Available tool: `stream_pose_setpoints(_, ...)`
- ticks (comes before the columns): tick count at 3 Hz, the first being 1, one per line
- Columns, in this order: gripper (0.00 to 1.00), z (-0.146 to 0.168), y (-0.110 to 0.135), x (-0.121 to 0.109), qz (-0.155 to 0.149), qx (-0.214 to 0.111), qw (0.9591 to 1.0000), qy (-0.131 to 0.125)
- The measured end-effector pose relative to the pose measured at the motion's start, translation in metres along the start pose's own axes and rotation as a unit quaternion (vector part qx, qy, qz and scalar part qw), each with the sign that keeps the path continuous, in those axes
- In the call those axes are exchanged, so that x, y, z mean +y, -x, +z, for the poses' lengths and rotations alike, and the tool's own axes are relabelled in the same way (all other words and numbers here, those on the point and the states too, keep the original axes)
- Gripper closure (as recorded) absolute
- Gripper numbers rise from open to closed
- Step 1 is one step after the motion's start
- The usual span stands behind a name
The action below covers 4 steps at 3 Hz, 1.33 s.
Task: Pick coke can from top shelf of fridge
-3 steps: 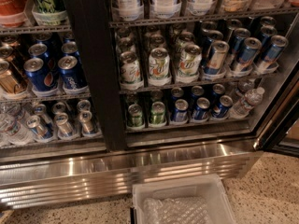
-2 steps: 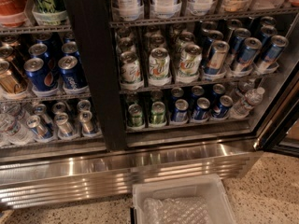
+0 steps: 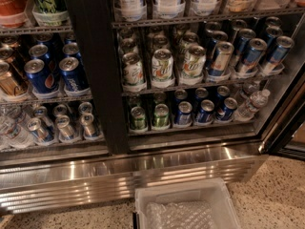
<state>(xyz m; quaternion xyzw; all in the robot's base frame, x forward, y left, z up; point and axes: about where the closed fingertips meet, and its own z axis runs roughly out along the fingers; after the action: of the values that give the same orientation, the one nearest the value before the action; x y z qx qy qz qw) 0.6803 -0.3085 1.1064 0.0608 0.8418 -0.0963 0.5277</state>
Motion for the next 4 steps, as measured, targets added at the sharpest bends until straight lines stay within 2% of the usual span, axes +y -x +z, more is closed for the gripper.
stream_pose_setpoints(1,1.00,-0.036,0.009,-0.008,-0.011,0.002,0.9999,-0.004)
stream_pose_setpoints(2,1.00,-0.038,0.002,-0.016,-0.006,0.013,0.9999,-0.005)
stream_pose_setpoints(3,1.00,-0.038,0.002,-0.016,-0.006,0.013,0.9999,-0.005)
stream_pose_setpoints(4,1.00,-0.053,-0.002,-0.024,-0.009,0.006,0.9999,-0.012)
